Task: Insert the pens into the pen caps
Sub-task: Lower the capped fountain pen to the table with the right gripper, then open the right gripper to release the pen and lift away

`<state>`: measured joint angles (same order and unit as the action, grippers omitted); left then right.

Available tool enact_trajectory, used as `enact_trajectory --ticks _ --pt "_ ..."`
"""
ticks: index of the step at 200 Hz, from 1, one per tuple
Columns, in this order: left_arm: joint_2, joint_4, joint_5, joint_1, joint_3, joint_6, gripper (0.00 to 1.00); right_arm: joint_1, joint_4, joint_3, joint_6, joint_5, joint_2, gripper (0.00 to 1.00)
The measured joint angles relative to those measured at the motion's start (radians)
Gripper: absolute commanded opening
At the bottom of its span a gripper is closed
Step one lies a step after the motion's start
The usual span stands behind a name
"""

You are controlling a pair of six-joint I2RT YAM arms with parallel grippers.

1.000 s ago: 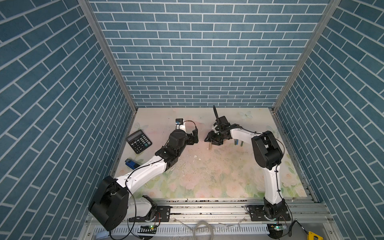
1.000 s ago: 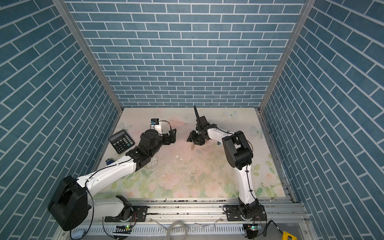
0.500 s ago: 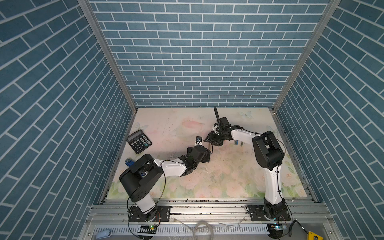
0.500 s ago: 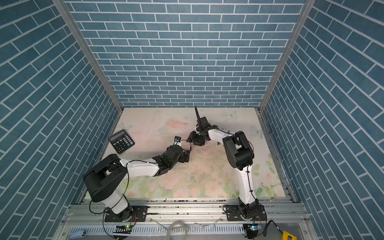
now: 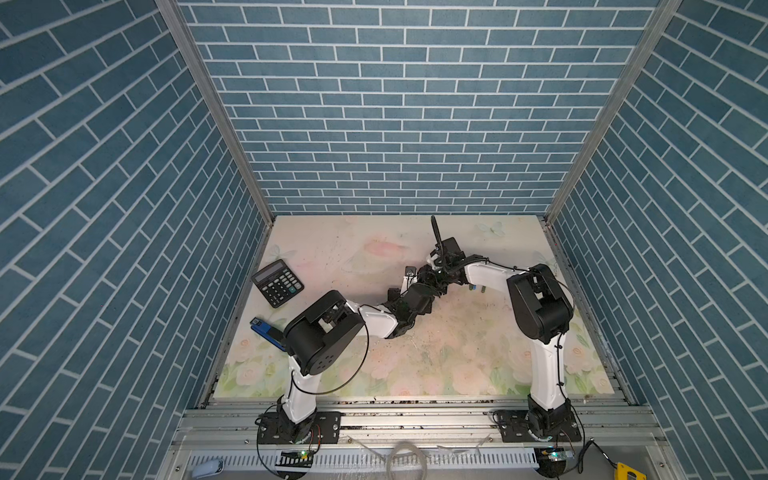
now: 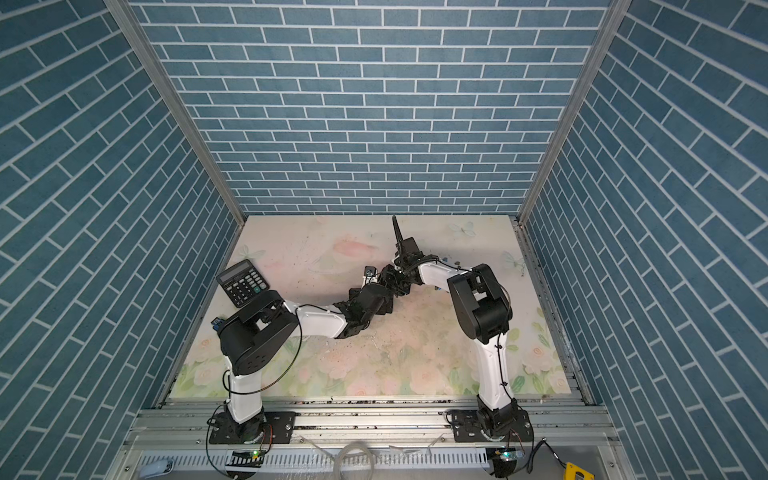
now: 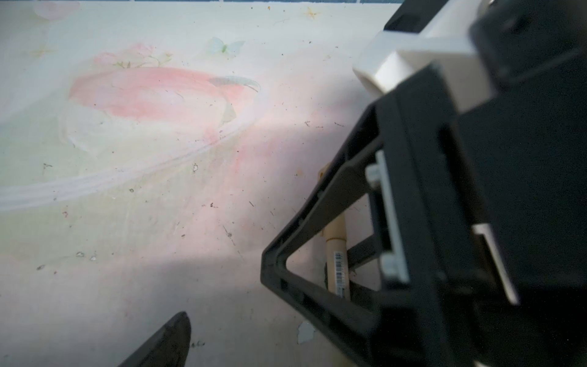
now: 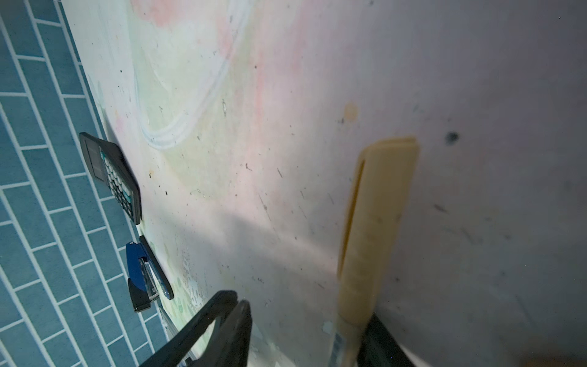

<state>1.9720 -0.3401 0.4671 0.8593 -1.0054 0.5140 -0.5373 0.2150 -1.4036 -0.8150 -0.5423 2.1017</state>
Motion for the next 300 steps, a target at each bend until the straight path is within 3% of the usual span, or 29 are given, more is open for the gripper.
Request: enact_trajectory --ticks 62,217,254,290,296,300 --pt "0.011 0.066 0.056 -0.006 -0.015 0.043 0.87 0.005 -0.018 0.03 -0.019 -0.031 -0.035 0.52" --pt "0.007 0.074 0.04 -0.056 0.019 0.047 0.87 0.005 0.113 0.101 0.047 -0.039 -0.187 0.49" --pt "-0.19 0.113 0.023 -0.06 0.121 -0.019 0.99 0.008 0.154 0.11 0.092 -0.012 -0.295 0.52" --pt "-0.507 0.224 0.019 -0.061 0.074 -0.127 1.0 0.024 0.2 0.101 0.175 0.07 -0.468 0.55" --pt "-0.552 0.259 0.023 -0.061 0.054 -0.142 1.0 0.026 0.208 0.099 0.195 0.092 -0.499 0.64" --pt "-0.578 0.282 0.029 -0.061 0.04 -0.15 1.0 0.026 0.213 0.099 0.201 0.108 -0.521 0.85"
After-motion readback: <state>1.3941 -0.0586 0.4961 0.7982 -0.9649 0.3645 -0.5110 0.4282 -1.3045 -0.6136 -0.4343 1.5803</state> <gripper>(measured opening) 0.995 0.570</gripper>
